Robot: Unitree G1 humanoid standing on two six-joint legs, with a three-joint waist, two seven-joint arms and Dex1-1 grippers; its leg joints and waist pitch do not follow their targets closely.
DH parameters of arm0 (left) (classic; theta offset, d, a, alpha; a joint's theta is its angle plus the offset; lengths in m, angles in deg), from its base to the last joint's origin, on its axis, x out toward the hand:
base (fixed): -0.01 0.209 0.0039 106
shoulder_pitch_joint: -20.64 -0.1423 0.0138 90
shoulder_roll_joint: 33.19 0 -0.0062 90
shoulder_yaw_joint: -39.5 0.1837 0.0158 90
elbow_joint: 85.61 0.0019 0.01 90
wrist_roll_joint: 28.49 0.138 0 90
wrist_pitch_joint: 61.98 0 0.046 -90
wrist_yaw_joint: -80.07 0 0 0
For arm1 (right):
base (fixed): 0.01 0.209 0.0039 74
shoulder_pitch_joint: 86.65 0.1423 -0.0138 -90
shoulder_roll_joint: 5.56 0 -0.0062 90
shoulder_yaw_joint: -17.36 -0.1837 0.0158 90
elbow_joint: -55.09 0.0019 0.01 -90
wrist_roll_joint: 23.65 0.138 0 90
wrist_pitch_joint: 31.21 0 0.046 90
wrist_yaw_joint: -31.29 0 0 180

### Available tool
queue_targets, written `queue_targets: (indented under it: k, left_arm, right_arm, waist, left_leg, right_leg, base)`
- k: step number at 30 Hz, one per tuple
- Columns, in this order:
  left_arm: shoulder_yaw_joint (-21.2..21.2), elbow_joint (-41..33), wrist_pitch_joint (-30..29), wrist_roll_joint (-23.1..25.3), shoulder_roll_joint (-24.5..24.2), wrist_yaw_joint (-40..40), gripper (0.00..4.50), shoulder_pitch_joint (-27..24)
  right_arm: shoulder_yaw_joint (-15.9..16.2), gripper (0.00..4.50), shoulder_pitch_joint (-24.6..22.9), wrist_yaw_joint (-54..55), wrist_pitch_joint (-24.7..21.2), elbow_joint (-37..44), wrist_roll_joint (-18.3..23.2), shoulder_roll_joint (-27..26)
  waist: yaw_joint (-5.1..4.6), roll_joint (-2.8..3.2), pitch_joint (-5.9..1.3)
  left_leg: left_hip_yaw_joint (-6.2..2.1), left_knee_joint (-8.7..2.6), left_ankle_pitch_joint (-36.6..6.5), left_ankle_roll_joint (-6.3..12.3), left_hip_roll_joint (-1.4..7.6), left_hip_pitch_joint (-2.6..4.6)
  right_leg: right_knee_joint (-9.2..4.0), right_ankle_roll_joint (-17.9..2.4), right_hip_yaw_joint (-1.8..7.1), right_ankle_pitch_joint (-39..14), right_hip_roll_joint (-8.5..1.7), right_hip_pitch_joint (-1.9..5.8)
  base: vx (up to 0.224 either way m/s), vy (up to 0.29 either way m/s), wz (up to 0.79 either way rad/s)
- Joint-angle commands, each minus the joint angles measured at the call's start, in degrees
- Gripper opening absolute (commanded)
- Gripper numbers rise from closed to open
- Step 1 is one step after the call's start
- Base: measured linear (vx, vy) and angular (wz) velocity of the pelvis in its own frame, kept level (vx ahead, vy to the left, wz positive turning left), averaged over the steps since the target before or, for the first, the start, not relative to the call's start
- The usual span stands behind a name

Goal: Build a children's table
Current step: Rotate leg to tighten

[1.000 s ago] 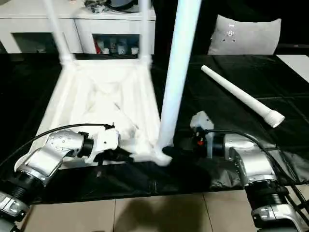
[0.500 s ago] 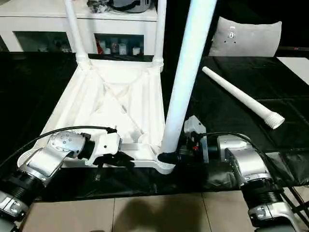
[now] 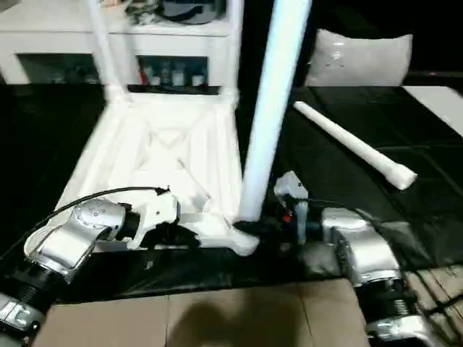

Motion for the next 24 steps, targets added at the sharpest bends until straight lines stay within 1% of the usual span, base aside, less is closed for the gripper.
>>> queue_targets:
  k: [1, 2, 3, 4, 5, 6, 7, 8, 9, 10, 11, 12, 14, 15, 16, 17, 18, 19, 20, 21, 23, 24]
  left_arm:
    - [-0.3, -2.4, -6.8, -0.5, 6.2, 8.2, 0.00, 0.0]
    - [-1.2, -2.8, -9.0, -0.4, 8.0, 11.1, 0.00, 0.2]
    - [-2.3, -3.0, -11.0, -0.4, 10.0, 14.3, 0.00, 0.5]
    - [-3.1, -3.2, -12.2, -0.4, 11.7, 16.6, 0.00, 0.8]
    - [-3.6, -3.1, -12.8, -0.2, 13.2, 18.9, 0.00, 1.1]
    - [-3.9, -3.1, -13.2, 0.0, 14.1, 20.4, 0.00, 1.2]
    - [-4.1, -2.9, -13.5, 0.6, 15.5, 22.8, 0.00, 1.6]
    - [-3.6, -2.9, -13.2, 1.9, 16.6, 24.7, 0.00, 2.0]
    - [-3.1, -2.9, -13.0, 2.6, 17.1, 25.4, 0.00, 2.2]
    - [-2.6, -3.0, -12.8, 3.2, 17.3, 25.7, 0.00, 2.2]
    - [-2.0, -3.1, -12.4, 3.8, 17.2, 25.6, 0.00, 2.2]
    - [-1.2, -3.5, -12.4, 4.4, 16.9, 25.3, 0.00, 2.0]
    - [-0.3, -4.6, -13.3, 5.4, 16.2, 25.1, 0.00, 1.4]
    - [0.0, -5.0, -13.8, 5.5, 15.8, 25.4, 0.00, 1.2]
    - [0.0, -5.3, -14.1, 5.5, 15.5, 25.5, 0.00, 1.0]
    - [-0.1, -5.4, -14.1, 5.4, 15.3, 25.5, 0.00, 0.9]
    - [-0.1, -5.4, -14.2, 5.4, 15.3, 25.6, 0.00, 0.9]
    - [-0.1, -5.4, -14.1, 5.4, 15.2, 25.6, 0.00, 0.9]
    - [-0.1, -5.3, -13.6, 5.4, 14.8, 25.0, 0.00, 1.0]
    - [0.1, -5.2, -13.3, 5.3, 14.5, 24.4, 0.00, 1.1]
    - [0.0, -5.0, -12.9, 5.1, 14.2, 23.9, 0.00, 1.3]
    - [-0.1, -4.8, -12.4, 5.0, 14.0, 23.3, 0.00, 1.4]
  right_arm:
    - [-1.4, 2.17, 2.4, 13.9, -4.0, -4.4, -1.6, -5.5]
    - [-2.7, 2.15, 3.4, 18.9, -5.0, -6.2, -2.2, -7.4]
    - [-3.6, 2.15, 4.6, 23.8, -5.8, -8.4, -3.0, -9.0]
    - [-4.2, 2.15, 5.5, 27.3, -6.0, -10.2, -3.6, -10.1]
    - [-4.5, 2.15, 6.2, 29.6, -5.6, -11.7, -4.0, -10.9]
    - [-4.6, 2.15, 6.6, 31.0, -5.3, -12.4, -4.2, -11.4]
    - [-4.6, 2.15, 7.0, 32.0, -4.0, -13.4, -4.3, -12.0]
    - [-4.6, 2.15, 7.5, 32.0, -2.7, -14.2, -4.3, -12.7]
    - [-4.7, 2.47, 7.7, 31.8, -2.4, -14.5, -4.2, -13.0]
    - [-4.9, 2.79, 7.9, 31.7, -2.5, -14.5, -4.1, -13.3]
    - [-4.9, 2.79, 8.0, 31.6, -2.5, -14.5, -4.1, -13.4]
    - [-5.0, 2.79, 8.1, 31.4, -2.8, -14.4, -4.2, -13.6]
    - [-5.5, 2.97, 8.3, 31.9, -2.9, -14.5, -4.6, -14.2]
    - [-5.6, 3.12, 8.5, 32.4, -2.6, -14.7, -4.5, -14.2]
    - [-5.7, 3.26, 8.5, 32.5, -2.5, -14.7, -4.3, -14.1]
    - [-5.8, 3.26, 8.5, 32.5, -2.3, -14.7, -4.1, -13.8]
    - [-5.9, 3.44, 8.7, 32.6, -2.0, -14.9, -4.0, -13.7]
    - [-6.0, 3.44, 8.7, 32.4, -1.8, -15.0, -3.9, -13.5]
    - [-6.2, 3.66, 8.6, 31.1, -0.6, -14.9, -3.6, -12.6]
    - [-6.5, 3.71, 8.3, 29.5, 0.4, -14.2, -3.2, -11.7]
    - [-6.7, 3.78, 7.5, 25.8, 1.6, -12.7, -2.4, -10.1]
    - [-6.4, 3.89, 6.7, 23.1, 2.3, -11.4, -2.1, -8.8]
  waist:
    - [-0.22, -0.14, -2.03]
    - [-1.14, -0.12, -1.98]
    - [-1.52, 0.02, -2.00]
    - [-2.27, 0.00, -2.09]
    - [-2.52, 0.16, -2.18]
    - [-3.07, 0.22, -2.32]
    - [-3.16, 0.18, -2.35]
    - [-3.20, -0.24, -2.44]
    - [-3.06, -0.06, -2.49]
    - [-2.94, -0.12, -2.65]
    - [-2.94, -0.12, -2.65]
    - [-2.81, -0.09, -2.80]
    - [-2.66, -0.10, -2.82]
    - [-2.47, -0.10, -2.84]
    - [-2.50, -0.07, -2.80]
    - [-2.50, -0.07, -2.80]
    - [-2.28, -0.03, -3.05]
    - [-2.18, -0.06, -3.03]
    - [-2.10, -0.09, -3.05]
    - [-1.81, -0.05, -3.05]
    - [-1.71, -0.04, -3.03]
    - [-1.57, 0.04, -3.04]
  left_leg:
    - [-0.46, -4.87, -16.9, -0.30, 0.55, -0.98]
    - [-0.66, -4.75, -17.1, -0.76, 0.41, -1.09]
    - [-0.77, -4.67, -17.6, -0.78, 0.24, -1.20]
    - [-0.96, -4.55, -18.2, -0.50, 0.03, -1.20]
    - [-1.03, -4.60, -18.3, -0.23, 0.12, -1.18]
    - [-1.09, -4.73, -18.5, 0.74, 0.31, -1.17]
    - [-1.01, -4.73, -18.5, 1.11, 0.32, -1.11]
    - [-0.84, -4.75, -18.2, 1.89, 0.44, -1.09]
    - [-0.91, -4.83, -17.5, 2.06, 0.51, -1.23]
    - [-0.83, -5.01, -15.6, 2.64, 0.77, -1.48]
    - [-0.83, -5.01, -15.6, 2.64, 0.77, -1.48]
    - [-0.67, -5.03, -13.4, 3.07, 0.96, -1.60]
    - [-0.47, -4.90, -12.5, 3.21, 0.99, -1.41]
    - [-0.32, -4.88, -11.6, 3.42, 0.94, -1.50]
    - [-0.23, -4.88, -11.7, 3.48, 0.92, -1.46]
    - [-0.23, -4.88, -11.7, 3.48, 0.92, -1.46]
    - [-0.14, -4.75, -9.9, 3.51, 0.91, -1.56]
    - [-0.10, -4.75, -9.4, 3.55, 0.94, -1.61]
    - [-0.05, -4.73, -8.9, 3.63, 0.96, -1.60]
    - [0.05, -4.67, -7.7, 4.05, 0.96, -1.68]
    - [0.16, -4.62, -7.9, 4.38, 1.01, -1.58]
    - [0.19, -4.56, -7.8, 4.64, 1.01, -1.64]
  right_leg:
    - [-6.51, -3.4, 1.92, -34.3, -3.20, 2.66]
    - [-6.65, -2.6, 1.61, -35.8, -3.13, 2.58]
    - [-6.90, -2.1, 1.37, -36.7, -3.06, 2.60]
    - [-7.32, -1.4, 0.93, -37.2, -3.00, 2.67]
    - [-7.39, -1.6, 0.84, -36.6, -3.07, 2.74]
    - [-7.51, -2.6, 0.72, -33.4, -2.90, 2.66]
    - [-7.57, -2.9, 0.78, -32.5, -2.84, 2.52]
    - [-7.58, -3.6, 0.91, -30.7, -2.82, 2.44]
    - [-7.22, -4.1, 1.03, -29.3, -2.88, 2.61]
    - [-6.60, -5.7, 1.42, -24.9, -2.83, 2.82]
    - [-6.60, -5.7, 1.42, -24.9, -2.83, 2.82]
    - [-6.07, -7.5, 1.77, -20.4, -2.85, 2.99]
    - [-5.86, -8.6, 1.94, -18.7, -2.82, 2.87]
    - [-5.69, -9.4, 2.05, -17.9, -2.88, 3.01]
    - [-5.78, -9.5, 2.11, -18.4, -2.92, 2.92]
    - [-5.78, -9.5, 2.11, -18.4, -2.92, 2.92]
    - [-5.58, -10.0, 2.15, -16.9, -3.00, 3.09]
    - [-5.48, -10.2, 2.18, -16.1, -2.97, 3.09]
    - [-5.41, -10.3, 2.20, -15.4, -2.96, 3.11]
    - [-5.16, -10.7, 2.20, -13.8, -2.92, 3.28]
    - [-5.25, -10.7, 2.23, -13.8, -2.98, 3.16]
    - [-5.19, -10.8, 2.26, -13.4, -2.98, 3.27]
  base:
    - [0.000, 0.000, 0.00]
    - [0.000, 0.000, 0.00]
    - [0.000, 0.000, 0.00]
    - [0.000, 0.000, 0.00]
    - [0.000, 0.000, 0.00]
    - [0.000, 0.000, 0.00]
    - [0.000, 0.000, 0.00]
    - [0.000, 0.000, 0.00]
    - [0.000, 0.000, 0.00]
    - [0.000, 0.000, 0.00]
    - [0.000, 0.000, 0.00]
    - [0.000, 0.000, 0.00]
    - [0.000, 0.000, 0.00]
    - [0.000, 0.000, 0.00]
    - [0.000, 0.000, 0.00]
    - [0.000, 0.000, 0.00]
    - [0.000, 0.000, 0.00]
    - [0.000, 0.000, 0.00]
    - [0.000, 0.000, 0.00]
    - [0.000, 0.000, 0.00]
    - [0.000, 0.000, 0.00]
    - [0.000, 0.000, 0.00]
